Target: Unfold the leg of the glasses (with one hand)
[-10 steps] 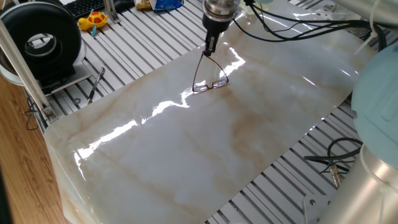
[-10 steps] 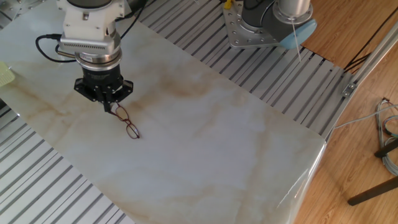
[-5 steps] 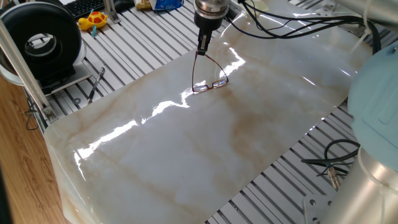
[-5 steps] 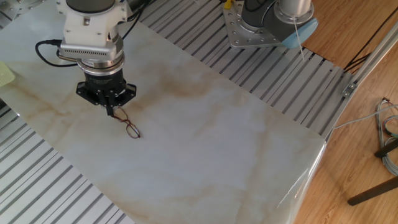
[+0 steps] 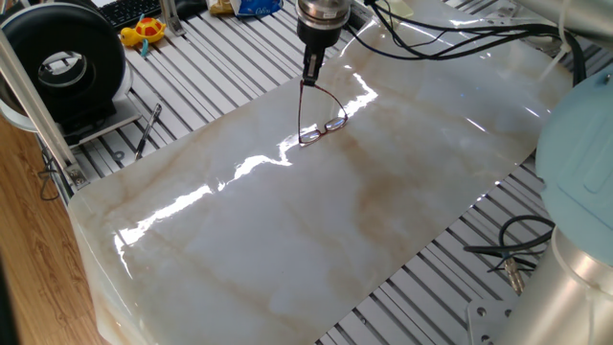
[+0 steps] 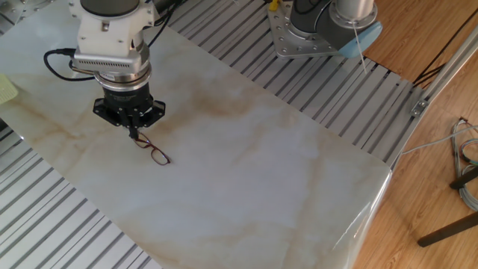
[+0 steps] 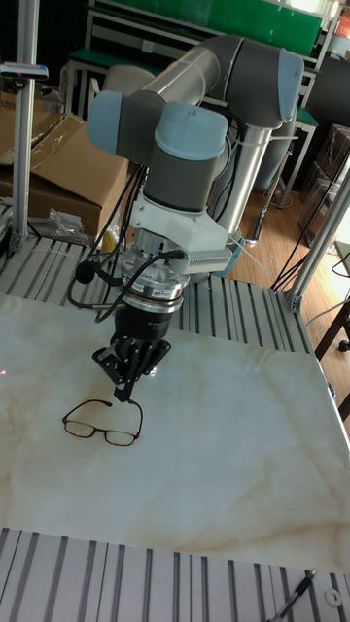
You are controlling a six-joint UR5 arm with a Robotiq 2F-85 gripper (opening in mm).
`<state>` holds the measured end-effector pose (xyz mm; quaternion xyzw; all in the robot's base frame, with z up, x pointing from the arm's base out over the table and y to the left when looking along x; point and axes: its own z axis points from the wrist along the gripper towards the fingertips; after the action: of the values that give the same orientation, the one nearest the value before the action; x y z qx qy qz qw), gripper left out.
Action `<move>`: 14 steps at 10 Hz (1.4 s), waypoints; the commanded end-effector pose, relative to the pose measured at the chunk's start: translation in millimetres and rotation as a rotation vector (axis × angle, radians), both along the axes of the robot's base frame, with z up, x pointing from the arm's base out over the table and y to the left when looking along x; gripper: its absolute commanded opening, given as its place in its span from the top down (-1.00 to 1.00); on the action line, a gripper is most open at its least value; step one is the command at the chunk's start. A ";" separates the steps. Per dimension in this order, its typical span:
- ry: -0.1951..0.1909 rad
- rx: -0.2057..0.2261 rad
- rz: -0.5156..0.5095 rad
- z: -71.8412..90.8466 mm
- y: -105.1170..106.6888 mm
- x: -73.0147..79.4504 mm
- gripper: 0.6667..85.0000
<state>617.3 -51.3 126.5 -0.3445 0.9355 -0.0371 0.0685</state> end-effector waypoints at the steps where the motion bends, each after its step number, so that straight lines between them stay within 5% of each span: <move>1: -0.001 0.009 -0.001 2.2 -0.9 -0.9 0.98; 14: -0.028 0.013 0.013 -18.4 -4.6 -7.7 0.98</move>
<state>607.2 -58.8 109.7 -0.3511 0.9323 -0.0401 0.0772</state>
